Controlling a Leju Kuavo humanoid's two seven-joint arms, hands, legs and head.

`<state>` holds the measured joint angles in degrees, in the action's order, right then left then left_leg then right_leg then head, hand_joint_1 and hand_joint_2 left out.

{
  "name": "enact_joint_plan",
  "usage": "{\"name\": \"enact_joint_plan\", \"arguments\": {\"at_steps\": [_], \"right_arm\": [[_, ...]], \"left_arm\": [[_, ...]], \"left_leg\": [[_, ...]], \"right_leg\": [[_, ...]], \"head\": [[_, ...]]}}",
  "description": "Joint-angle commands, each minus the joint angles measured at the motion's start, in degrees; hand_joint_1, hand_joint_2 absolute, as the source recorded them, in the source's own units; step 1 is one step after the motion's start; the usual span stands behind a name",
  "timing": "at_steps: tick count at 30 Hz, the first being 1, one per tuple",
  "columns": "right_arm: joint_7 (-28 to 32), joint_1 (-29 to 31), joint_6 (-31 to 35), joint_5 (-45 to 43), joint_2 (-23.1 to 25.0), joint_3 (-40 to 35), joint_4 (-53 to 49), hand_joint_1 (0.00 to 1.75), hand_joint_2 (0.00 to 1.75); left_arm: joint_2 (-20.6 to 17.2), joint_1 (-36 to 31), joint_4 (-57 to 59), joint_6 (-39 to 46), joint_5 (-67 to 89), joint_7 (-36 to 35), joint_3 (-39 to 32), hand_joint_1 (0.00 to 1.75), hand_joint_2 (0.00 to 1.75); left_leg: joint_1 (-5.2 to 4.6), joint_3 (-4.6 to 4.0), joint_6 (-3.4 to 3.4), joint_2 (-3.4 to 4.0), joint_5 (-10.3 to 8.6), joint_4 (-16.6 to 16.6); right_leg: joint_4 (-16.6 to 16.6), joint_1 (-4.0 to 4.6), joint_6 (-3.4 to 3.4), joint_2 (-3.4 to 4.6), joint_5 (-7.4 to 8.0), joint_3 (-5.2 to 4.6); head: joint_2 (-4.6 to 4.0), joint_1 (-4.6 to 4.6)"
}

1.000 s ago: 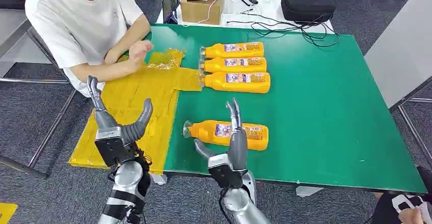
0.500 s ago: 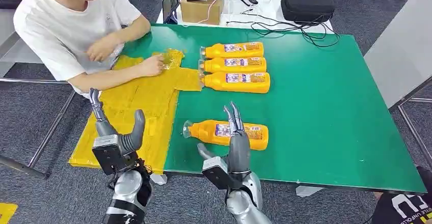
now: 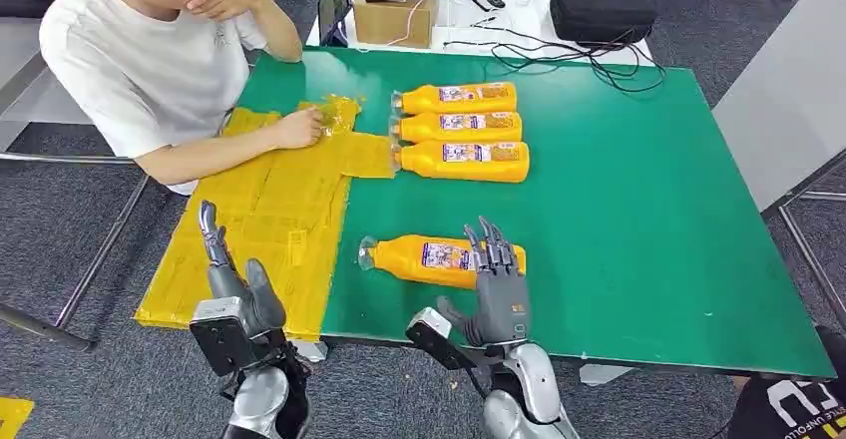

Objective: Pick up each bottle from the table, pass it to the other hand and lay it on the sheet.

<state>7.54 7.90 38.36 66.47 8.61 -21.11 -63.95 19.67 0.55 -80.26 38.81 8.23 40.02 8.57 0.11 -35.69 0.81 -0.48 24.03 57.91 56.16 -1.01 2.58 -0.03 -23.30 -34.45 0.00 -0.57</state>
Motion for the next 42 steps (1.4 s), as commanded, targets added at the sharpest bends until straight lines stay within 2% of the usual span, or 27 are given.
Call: {"name": "enact_joint_plan", "arguments": {"at_steps": [1,4,7,8,9,12,14,15,20,25,27,28,29,32,34,35,38,39,41,42], "right_arm": [[-7.3,0.8,-2.9,8.5,-4.1,0.5,0.7,0.0,1.75],[-9.4,0.8,-2.8,11.3,-5.1,0.7,0.8,0.0,1.75],[-10.3,0.7,-2.4,12.7,-5.3,0.7,0.7,0.0,1.75],[-10.3,0.7,-2.4,12.7,-5.3,0.7,0.7,0.0,1.75],[-10.3,0.7,-2.4,12.7,-5.3,0.7,0.7,0.0,1.75],[-12.6,0.3,-3.2,16.5,-5.8,0.7,-0.4,0.0,1.75],[-14.5,0.7,-5.5,18.9,-6.4,0.7,-0.3,0.0,1.75],[-15.1,1.5,-7.1,19.8,-6.7,0.3,0.5,0.0,1.75],[-16.4,7.3,-14.2,19.3,-6.1,-2.0,7.2,0.0,1.75],[-16.4,7.4,-14.3,19.2,-6.0,-2.0,7.4,0.0,1.75],[-16.4,7.4,-14.3,19.2,-6.0,-2.0,7.4,0.0,1.75],[-16.4,7.4,-14.3,19.2,-6.0,-2.0,7.4,0.0,1.75],[-16.4,7.4,-14.3,19.2,-6.0,-2.0,7.4,0.0,1.75],[-16.4,7.4,-14.3,19.2,-6.0,-2.0,7.4,0.0,1.75],[-16.4,7.4,-14.3,19.2,-6.0,-2.0,7.4,0.0,1.75],[-16.4,7.4,-14.3,19.2,-6.0,-2.0,7.4,0.0,1.75],[-16.4,7.4,-14.3,19.2,-6.0,-2.0,7.4,0.0,1.75],[-16.4,7.4,-14.3,19.2,-6.0,-2.0,7.4,0.0,1.75],[-16.5,7.6,-14.4,19.2,-6.0,-2.1,7.7,0.0,1.75],[-16.5,7.7,-14.4,19.2,-6.1,-2.1,7.8,0.0,1.75]], "left_arm": [[-3.2,0.3,4.6,-2.8,-7.1,-2.7,6.5,0.0,0.0],[-3.3,0.4,4.2,-3.1,-7.1,-2.7,6.6,0.0,0.0],[-3.2,0.4,4.2,-3.0,-7.1,-2.8,6.5,0.0,0.0],[-3.2,0.4,4.2,-3.0,-7.1,-2.8,6.5,0.0,0.0],[-3.2,0.4,4.2,-3.0,-7.1,-2.8,6.5,0.0,0.0],[-3.2,0.2,4.8,-2.9,-6.9,-3.4,6.1,0.0,0.0],[-3.1,0.3,5.0,-3.1,-6.6,-3.5,5.8,0.0,0.0],[-3.1,0.3,4.9,-3.2,-6.3,-3.6,5.9,0.0,0.0],[-2.9,-0.2,5.1,-3.8,-5.2,-4.4,5.9,0.0,0.0],[-2.9,-0.2,5.1,-3.8,-5.2,-4.4,6.0,0.0,0.0],[-2.9,-0.2,5.1,-3.8,-5.2,-4.4,6.0,0.0,0.0],[-2.9,-0.2,5.1,-3.8,-5.2,-4.4,6.0,0.0,0.0],[-2.9,-0.2,5.1,-3.8,-5.2,-4.4,6.0,0.0,0.0],[-2.9,-0.2,5.1,-3.8,-5.2,-4.4,6.0,0.0,0.0],[-2.9,-0.2,5.1,-3.8,-5.2,-4.4,6.0,0.0,0.0],[-2.9,-0.2,5.1,-3.8,-5.2,-4.4,6.0,0.0,0.0],[-2.9,-0.2,5.1,-3.8,-5.2,-4.4,6.0,0.0,0.0],[-2.9,-0.2,5.1,-3.8,-5.2,-4.4,6.0,0.0,0.0],[-2.9,-0.2,5.2,-3.8,-5.1,-4.4,5.9,0.0,0.0],[-2.9,-0.3,5.2,-3.8,-5.1,-4.5,5.9,0.0,0.0]], "left_leg": [[0.01,0.17,-0.03,-0.03,0.02,-0.1],[0.02,0.22,-0.03,-0.01,0.03,-0.1],[0.09,0.72,-0.08,0.1,0.31,-0.1],[0.08,0.7,-0.06,0.05,0.28,-0.1],[0.02,0.21,-0.02,-0.02,0.05,-0.1],[0.06,0.39,-0.06,0.03,0.16,0.0],[0.06,0.51,-0.08,0.09,0.2,-0.1],[0.04,0.27,-0.05,-0.02,0.08,-0.1],[0.02,0.25,-0.04,0.22,0.09,0.0],[0.01,0.1,-0.02,0.03,-0.01,-0.1],[0.07,0.45,-0.07,0.1,0.15,-0.1],[0.03,0.16,-0.02,0.06,0.03,-0.1],[0.05,0.34,-0.05,0.11,0.12,-0.1],[0.02,0.12,-0.02,0.03,0.02,-0.1],[0.06,0.42,-0.06,0.11,0.16,-0.1],[0.02,0.14,-0.03,0.05,0.03,-0.1],[0.02,0.15,-0.03,0.05,0.04,0.0],[0.07,0.46,-0.08,0.13,0.19,0.0],[0.02,0.14,-0.03,0.06,0.03,-0.1],[0.03,0.25,-0.04,0.09,0.08,-0.1]], "right_leg": [[-0.1,0.03,-0.07,-0.06,-0.04,0.19],[-0.1,0.03,-0.07,-0.04,-0.06,0.23],[-0.1,0.12,-0.22,0.02,-0.28,0.74],[-0.1,0.11,-0.19,-0.02,-0.26,0.74],[0.0,0.02,-0.07,-0.05,-0.07,0.23],[-0.1,0.07,-0.14,0.0,-0.15,0.44],[-0.1,0.07,-0.18,0.04,-0.18,0.52],[-0.1,0.04,-0.11,-0.07,-0.1,0.31],[0.0,0.03,-0.1,0.18,-0.03,0.21],[0.0,0.02,-0.05,0.01,0.0,0.11],[-0.1,0.09,-0.16,0.06,-0.12,0.46],[-0.1,0.03,-0.06,0.05,-0.02,0.17],[-0.1,0.07,-0.12,0.08,-0.09,0.36],[0.0,0.02,-0.05,0.02,-0.02,0.14],[0.0,0.07,-0.14,0.07,-0.13,0.43],[0.0,0.02,-0.06,0.03,-0.02,0.16],[0.0,0.03,-0.07,0.03,-0.03,0.17],[0.0,0.09,-0.18,0.08,-0.15,0.47],[0.0,0.02,-0.06,0.04,-0.02,0.16],[0.0,0.04,-0.1,0.06,-0.06,0.26]], "head": [[0.0,0.0],[0.0,0.0],[0.0,0.0],[0.0,0.02],[0.0,0.0],[0.0,0.02],[0.0,0.02],[0.0,0.02],[0.0,0.02],[0.0,0.02],[0.0,0.0],[0.0,0.0],[0.0,0.0],[0.0,0.0],[0.0,0.0],[0.0,0.02],[0.0,0.0],[0.0,0.02],[0.0,0.0],[0.0,0.02]]}}
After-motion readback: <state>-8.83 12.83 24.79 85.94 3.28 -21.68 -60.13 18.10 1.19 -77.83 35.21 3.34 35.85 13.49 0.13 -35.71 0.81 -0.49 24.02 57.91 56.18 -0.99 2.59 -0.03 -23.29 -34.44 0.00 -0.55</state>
